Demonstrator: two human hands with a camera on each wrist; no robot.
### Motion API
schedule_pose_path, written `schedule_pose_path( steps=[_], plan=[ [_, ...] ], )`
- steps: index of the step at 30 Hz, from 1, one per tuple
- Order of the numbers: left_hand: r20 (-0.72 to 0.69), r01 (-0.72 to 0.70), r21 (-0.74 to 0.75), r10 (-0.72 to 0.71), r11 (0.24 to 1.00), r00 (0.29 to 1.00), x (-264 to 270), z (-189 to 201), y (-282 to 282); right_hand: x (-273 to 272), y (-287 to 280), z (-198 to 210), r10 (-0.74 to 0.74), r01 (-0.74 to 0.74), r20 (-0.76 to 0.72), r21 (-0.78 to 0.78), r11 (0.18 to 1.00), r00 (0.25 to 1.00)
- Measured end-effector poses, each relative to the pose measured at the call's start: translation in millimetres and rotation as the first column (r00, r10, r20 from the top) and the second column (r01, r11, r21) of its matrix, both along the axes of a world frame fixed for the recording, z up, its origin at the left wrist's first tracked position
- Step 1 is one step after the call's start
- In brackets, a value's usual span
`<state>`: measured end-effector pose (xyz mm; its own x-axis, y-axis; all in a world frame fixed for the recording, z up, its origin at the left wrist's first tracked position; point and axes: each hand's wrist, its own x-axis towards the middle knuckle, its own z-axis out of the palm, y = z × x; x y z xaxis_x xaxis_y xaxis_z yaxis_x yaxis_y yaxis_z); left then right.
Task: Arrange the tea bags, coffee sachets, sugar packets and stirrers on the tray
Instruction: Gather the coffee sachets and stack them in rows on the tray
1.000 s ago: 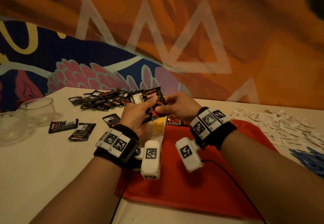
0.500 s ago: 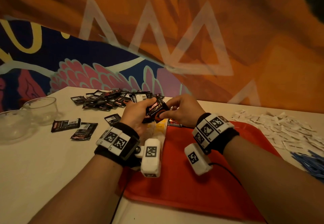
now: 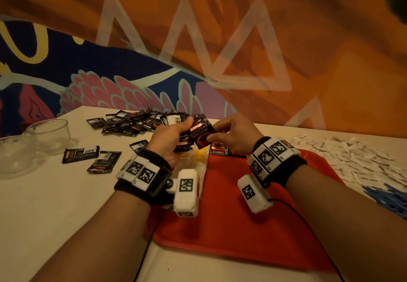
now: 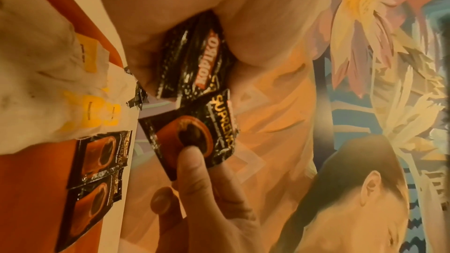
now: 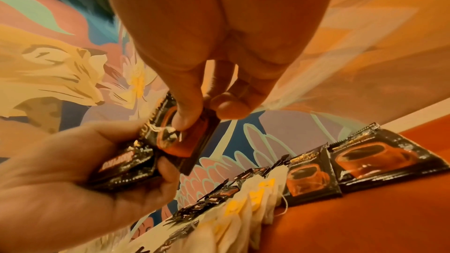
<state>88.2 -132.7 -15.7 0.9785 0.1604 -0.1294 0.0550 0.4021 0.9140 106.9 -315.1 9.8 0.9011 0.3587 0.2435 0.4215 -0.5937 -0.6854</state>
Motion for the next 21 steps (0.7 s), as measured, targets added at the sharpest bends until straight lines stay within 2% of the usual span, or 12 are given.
schedule_pose_path(
  steps=[4,8,12,17,21],
  plan=[
    [-0.003,-0.034,-0.184,0.034,0.982,0.999,4,-3,7,10,-11,-3,-0.128,0.126,-0.116,-0.022,0.992,0.985],
    [-0.026,-0.024,-0.240,0.018,0.970,0.999,7,-2,9,30,-25,-16,-0.320,0.300,-0.260,-0.115,0.947,0.911],
    [-0.025,0.008,-0.238,-0.014,0.971,1.000,8,-4,10,49,-27,-29,-0.386,0.325,-0.342,-0.222,0.919,0.857],
    [-0.028,0.007,-0.236,-0.014,0.972,1.000,8,-3,10,55,-16,-26,-0.449,0.316,-0.299,-0.402,0.859,0.842],
    [-0.035,0.006,-0.236,-0.015,0.972,0.999,8,-3,11,61,-9,-28,-0.485,0.327,-0.314,-0.441,0.836,0.816]
  ],
)
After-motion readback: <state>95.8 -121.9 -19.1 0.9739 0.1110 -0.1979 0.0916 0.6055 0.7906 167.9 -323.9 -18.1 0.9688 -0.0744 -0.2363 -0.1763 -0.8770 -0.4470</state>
